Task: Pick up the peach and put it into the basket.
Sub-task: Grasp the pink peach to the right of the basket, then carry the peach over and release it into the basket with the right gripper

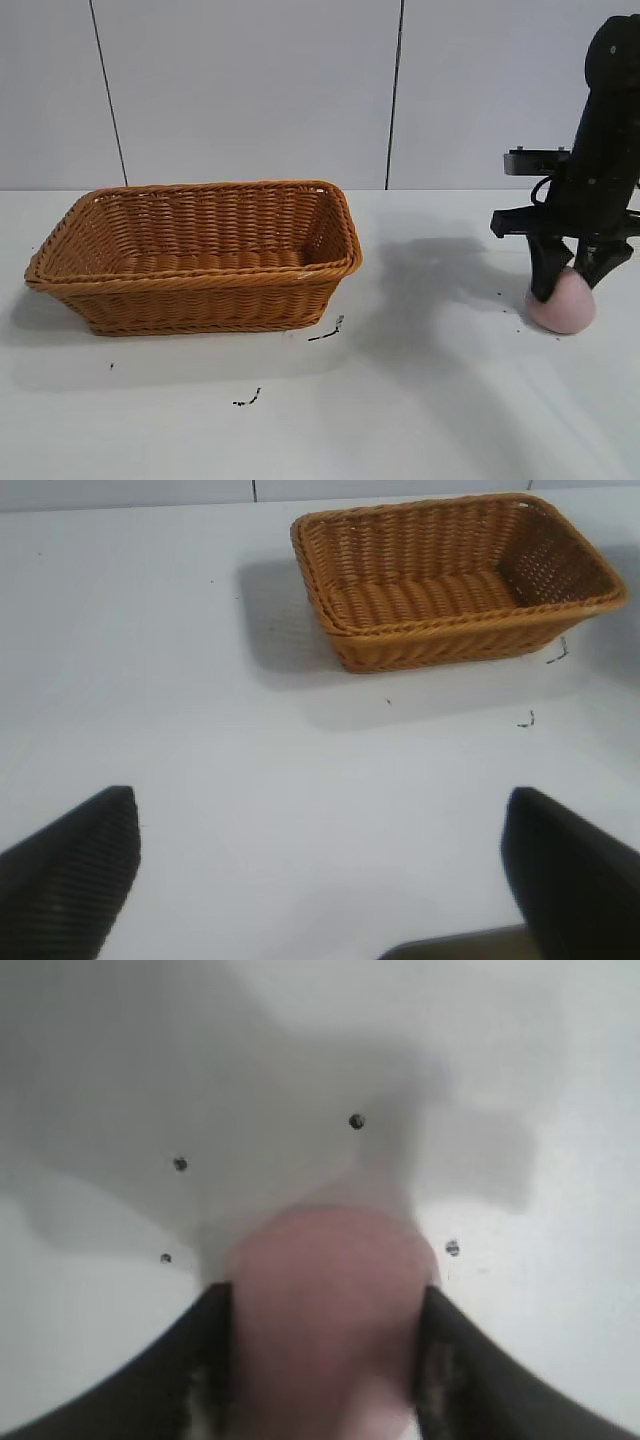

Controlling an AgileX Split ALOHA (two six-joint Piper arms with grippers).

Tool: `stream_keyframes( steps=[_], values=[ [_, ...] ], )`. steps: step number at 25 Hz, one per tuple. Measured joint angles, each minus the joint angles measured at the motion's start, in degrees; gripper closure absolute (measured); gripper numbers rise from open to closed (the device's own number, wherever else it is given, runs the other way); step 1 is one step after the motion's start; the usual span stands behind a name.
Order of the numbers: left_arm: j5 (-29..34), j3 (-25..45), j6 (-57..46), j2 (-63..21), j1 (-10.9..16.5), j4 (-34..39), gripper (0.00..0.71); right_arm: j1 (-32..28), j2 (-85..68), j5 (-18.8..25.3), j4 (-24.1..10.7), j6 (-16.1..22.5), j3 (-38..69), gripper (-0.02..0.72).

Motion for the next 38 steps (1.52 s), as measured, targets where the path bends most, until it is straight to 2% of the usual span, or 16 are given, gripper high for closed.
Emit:
stream_keyframes(
  steps=[2, 7, 15, 18, 22, 30, 34, 38],
  values=[
    [0.0, 0.0, 0.0, 0.0, 0.0, 0.0, 0.016, 0.0, -0.27, 0.71, -0.31, -1.21, -0.66, 0.717],
    [0.0, 0.0, 0.0, 0.0, 0.0, 0.0, 0.016, 0.0, -2.15, 5.25, -0.79, -2.3, -6.52, 0.717],
    [0.0, 0.0, 0.0, 0.0, 0.0, 0.0, 0.016, 0.41, -8.29, 15.74, 0.41, -2.35, -27.33, 0.717],
    [0.0, 0.0, 0.0, 0.0, 0.0, 0.0, 0.016, 2.29, -8.21, 17.42, 0.22, -2.3, -31.69, 0.717],
    [0.0, 0.0, 0.0, 0.0, 0.0, 0.0, 0.016, 7.5, -7.63, 17.86, 0.22, -2.3, -35.34, 0.717],
    [0.0, 0.0, 0.0, 0.0, 0.0, 0.0, 0.016, 22.38, -4.32, 17.07, 0.46, -2.0, -37.05, 0.718],
    [0.0, 0.0, 0.0, 0.0, 0.0, 0.0, 0.016, 28.61, -2.18, 13.45, 0.65, -1.14, -37.31, 0.719],
    [0.0, 0.0, 0.0, 0.0, 0.0, 0.0, 0.016, 32.34, 1.63, 8.51, 0.65, -0.79, -37.49, 0.719]
  ],
)
